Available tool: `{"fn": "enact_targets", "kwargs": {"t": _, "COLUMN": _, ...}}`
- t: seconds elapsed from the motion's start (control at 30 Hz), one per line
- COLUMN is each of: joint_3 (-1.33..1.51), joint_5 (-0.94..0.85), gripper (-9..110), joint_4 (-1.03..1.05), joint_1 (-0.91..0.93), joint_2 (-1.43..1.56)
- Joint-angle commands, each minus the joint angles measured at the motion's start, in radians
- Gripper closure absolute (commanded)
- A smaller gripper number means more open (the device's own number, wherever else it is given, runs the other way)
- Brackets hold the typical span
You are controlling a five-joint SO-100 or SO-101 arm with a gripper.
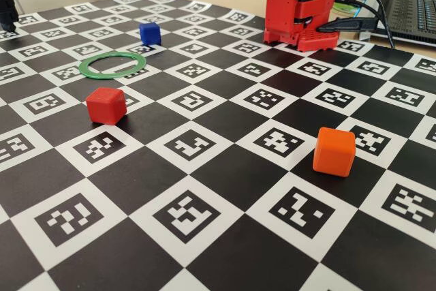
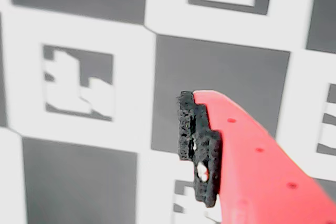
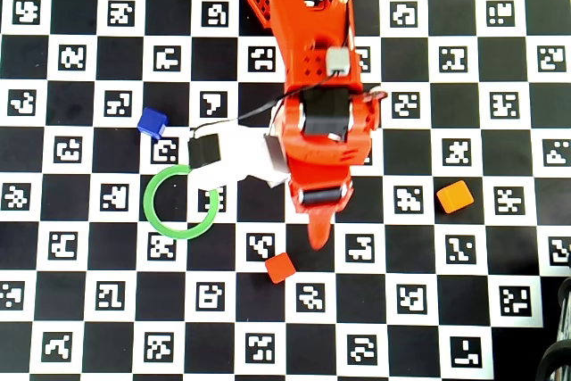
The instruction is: Grab the red cube then put it in the green circle then put the blue cube on top and finally the orange cube on top
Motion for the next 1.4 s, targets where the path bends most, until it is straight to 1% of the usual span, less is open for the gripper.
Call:
{"fn": "enact_targets", "kwargs": {"t": 0.0, "joint_3": -0.163, "joint_5": 0.02, "gripper": 54, "joint_4": 0.011, "joint_1": 0.026, "joint_2": -0.029}}
{"fn": "enact_targets", "kwargs": {"t": 0.2, "joint_3": -0.258, "joint_5": 0.043, "gripper": 53, "joint_4": -0.026, "joint_1": 0.032, "joint_2": -0.19}}
{"fn": "enact_targets", "kwargs": {"t": 0.57, "joint_3": -0.256, "joint_5": 0.005, "gripper": 53, "joint_4": -0.146, "joint_1": 0.046, "joint_2": -0.382}}
{"fn": "enact_targets", "kwargs": {"t": 0.97, "joint_3": -0.12, "joint_5": -0.041, "gripper": 53, "joint_4": -0.319, "joint_1": 0.058, "joint_2": -0.459}}
{"fn": "enact_targets", "kwargs": {"t": 1.37, "joint_3": -0.1, "joint_5": -0.075, "gripper": 53, "joint_4": -0.367, "joint_1": 0.057, "joint_2": -0.494}}
